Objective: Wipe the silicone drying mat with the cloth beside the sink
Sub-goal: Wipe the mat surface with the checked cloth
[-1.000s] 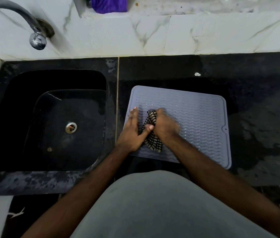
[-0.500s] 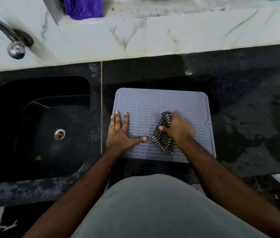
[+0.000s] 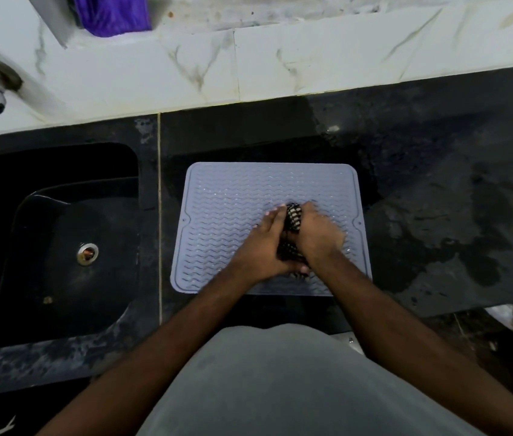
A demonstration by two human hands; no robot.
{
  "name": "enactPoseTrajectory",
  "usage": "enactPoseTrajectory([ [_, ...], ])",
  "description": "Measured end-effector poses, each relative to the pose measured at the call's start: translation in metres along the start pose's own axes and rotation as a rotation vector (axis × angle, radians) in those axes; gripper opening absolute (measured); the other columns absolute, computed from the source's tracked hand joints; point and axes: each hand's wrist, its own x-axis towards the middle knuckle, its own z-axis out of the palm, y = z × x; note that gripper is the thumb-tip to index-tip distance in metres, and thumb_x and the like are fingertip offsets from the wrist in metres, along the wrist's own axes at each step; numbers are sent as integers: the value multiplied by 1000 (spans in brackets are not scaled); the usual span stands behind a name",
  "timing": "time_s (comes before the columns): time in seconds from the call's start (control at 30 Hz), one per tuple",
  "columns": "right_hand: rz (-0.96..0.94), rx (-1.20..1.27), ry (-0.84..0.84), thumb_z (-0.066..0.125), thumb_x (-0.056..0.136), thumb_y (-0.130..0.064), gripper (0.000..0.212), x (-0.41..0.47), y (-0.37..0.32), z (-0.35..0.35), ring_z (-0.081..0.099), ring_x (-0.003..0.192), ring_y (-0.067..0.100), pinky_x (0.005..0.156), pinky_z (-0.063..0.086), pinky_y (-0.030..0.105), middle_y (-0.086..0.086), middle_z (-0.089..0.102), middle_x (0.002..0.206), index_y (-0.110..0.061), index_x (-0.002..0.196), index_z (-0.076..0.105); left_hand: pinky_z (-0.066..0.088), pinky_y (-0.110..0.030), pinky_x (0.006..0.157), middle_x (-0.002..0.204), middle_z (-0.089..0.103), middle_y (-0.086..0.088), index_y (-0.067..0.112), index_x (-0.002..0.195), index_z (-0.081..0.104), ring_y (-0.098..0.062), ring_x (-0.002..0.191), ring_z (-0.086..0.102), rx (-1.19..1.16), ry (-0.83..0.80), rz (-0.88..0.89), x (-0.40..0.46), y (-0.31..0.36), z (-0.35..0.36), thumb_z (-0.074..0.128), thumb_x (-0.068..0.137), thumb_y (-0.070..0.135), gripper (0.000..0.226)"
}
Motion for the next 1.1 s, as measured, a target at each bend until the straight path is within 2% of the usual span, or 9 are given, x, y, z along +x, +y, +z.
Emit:
enactPoseTrajectory([
  [0.07,4,99,-50,73,84,-51,54,3,6,2,61,79,21,66,46,33,-2,60,89,-17,112,42,1,-45,127,169,-5,-10,13,159,-14,-23,155,-4,-25,-21,-37,3,-4,12,83,65,66,146],
  [0.13,34,170,-76,78,78,-53,60,5,17,-1,66,90,25,76,51,37,2,66,97,-19,112,43,3,-48,126,169,-8,-10,15,159,-17,-23,155,-6,0,-12,-34,5,-7,16,72,66,79,143],
  [0.23,101,159,-64,77,77,-57,62,5,38,-11,67,98,27,72,43,34,4,68,105,-19,115,44,0,-52,125,169,-11,-8,28,159,-15,-27,155,-9,115,-25,-64,10,4,16,43,74,91,120],
  [0.33,147,117,-36,74,78,-59,64,5,61,-20,67,100,31,70,39,35,7,68,107,-19,115,42,-2,-58,122,167,-19,-10,47,156,-13,-31,154,-16,303,-77,-139,12,20,20,30,77,93,101],
  [0.43,185,77,-15,74,78,-60,64,5,78,-26,67,98,33,70,40,36,10,68,108,-17,113,40,1,-69,118,164,-28,-11,49,155,-12,-33,151,-24,446,-179,-251,16,36,22,22,76,95,97],
  [0.6,249,53,-3,74,80,-58,64,6,105,-38,67,97,34,68,40,36,12,67,108,-16,109,37,0,-78,111,162,-32,-13,41,157,-10,-38,149,-29,480,-249,-346,27,51,24,26,77,94,102],
  [0.9,292,38,65,72,85,-50,56,-15,137,-53,66,97,36,71,46,39,15,67,108,-14,113,39,6,-81,109,161,-29,-23,33,159,-10,-48,147,-27,540,-207,-313,27,51,35,38,77,90,110],
  [1.0,236,283,128,76,82,-44,53,-16,137,-70,66,99,36,78,54,42,14,68,108,-11,112,46,11,-77,111,163,-15,-27,31,158,6,-50,149,-15,476,-162,-287,29,53,31,44,77,88,106],
  [1.1,120,362,251,77,84,-32,42,-6,130,-91,65,99,32,84,55,43,12,68,108,-9,110,53,19,-62,119,161,10,-29,24,153,28,-48,151,5,428,-22,-205,30,52,27,46,83,82,93],
])
